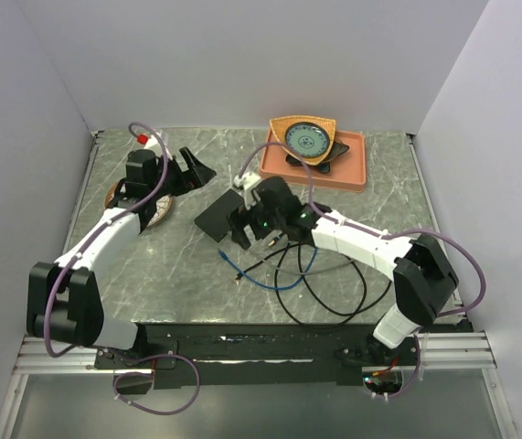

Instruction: Insert the plug into the switch port

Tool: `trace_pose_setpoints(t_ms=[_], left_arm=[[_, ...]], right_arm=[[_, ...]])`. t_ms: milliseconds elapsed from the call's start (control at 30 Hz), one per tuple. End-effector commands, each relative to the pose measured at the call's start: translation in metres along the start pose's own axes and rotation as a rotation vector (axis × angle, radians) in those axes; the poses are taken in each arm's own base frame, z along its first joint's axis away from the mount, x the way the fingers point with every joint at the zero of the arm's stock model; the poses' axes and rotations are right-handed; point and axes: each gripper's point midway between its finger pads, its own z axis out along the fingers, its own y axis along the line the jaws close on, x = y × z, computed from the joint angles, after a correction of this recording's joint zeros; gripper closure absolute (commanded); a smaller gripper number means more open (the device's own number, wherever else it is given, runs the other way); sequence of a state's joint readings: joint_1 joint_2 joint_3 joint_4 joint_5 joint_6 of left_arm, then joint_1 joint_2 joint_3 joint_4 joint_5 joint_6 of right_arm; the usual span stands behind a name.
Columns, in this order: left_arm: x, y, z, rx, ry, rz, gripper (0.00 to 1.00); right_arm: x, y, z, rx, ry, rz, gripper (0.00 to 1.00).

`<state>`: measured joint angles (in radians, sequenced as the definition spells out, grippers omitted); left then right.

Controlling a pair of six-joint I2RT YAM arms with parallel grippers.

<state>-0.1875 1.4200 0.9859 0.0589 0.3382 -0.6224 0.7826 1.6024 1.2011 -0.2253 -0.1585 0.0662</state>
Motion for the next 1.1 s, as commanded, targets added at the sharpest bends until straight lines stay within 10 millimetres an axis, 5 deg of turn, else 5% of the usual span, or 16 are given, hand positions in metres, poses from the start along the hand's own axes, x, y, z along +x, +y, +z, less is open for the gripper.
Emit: trace_pose_setpoints(t_ms=[0,200,467,800,1067], left_arm=[[-0.040,-0.028,-0.026,0.062,-0.163,-0.001,0.04],[-0.058,-0.027,-0.050,0.021,-0.263,-0.020,0.04],[-0.074,-0.030,-0.072,-0.008,-0.342,-0.025,0.04],[-0.075,-0.024,-0.075,-0.037,-0.337,-0.018,0.04],[-0.069,-0.024,-0.070,-0.017,-0.308,-0.025,0.04]], right_arm=[[0.029,0.022,-0.001,-0.004,0.061,-0.097,0.01],[0.056,0.043,0.018,-0.018,0.126,-0.098,0.04],[0.061,0.047,0.040,0.006,0.159,-0.098,0.11],[0.078,0.048,0.065,-0.005,0.234,-0.096,0.31],[0.097,0.048,0.073,-0.014,0.293,-0.088,0.57]])
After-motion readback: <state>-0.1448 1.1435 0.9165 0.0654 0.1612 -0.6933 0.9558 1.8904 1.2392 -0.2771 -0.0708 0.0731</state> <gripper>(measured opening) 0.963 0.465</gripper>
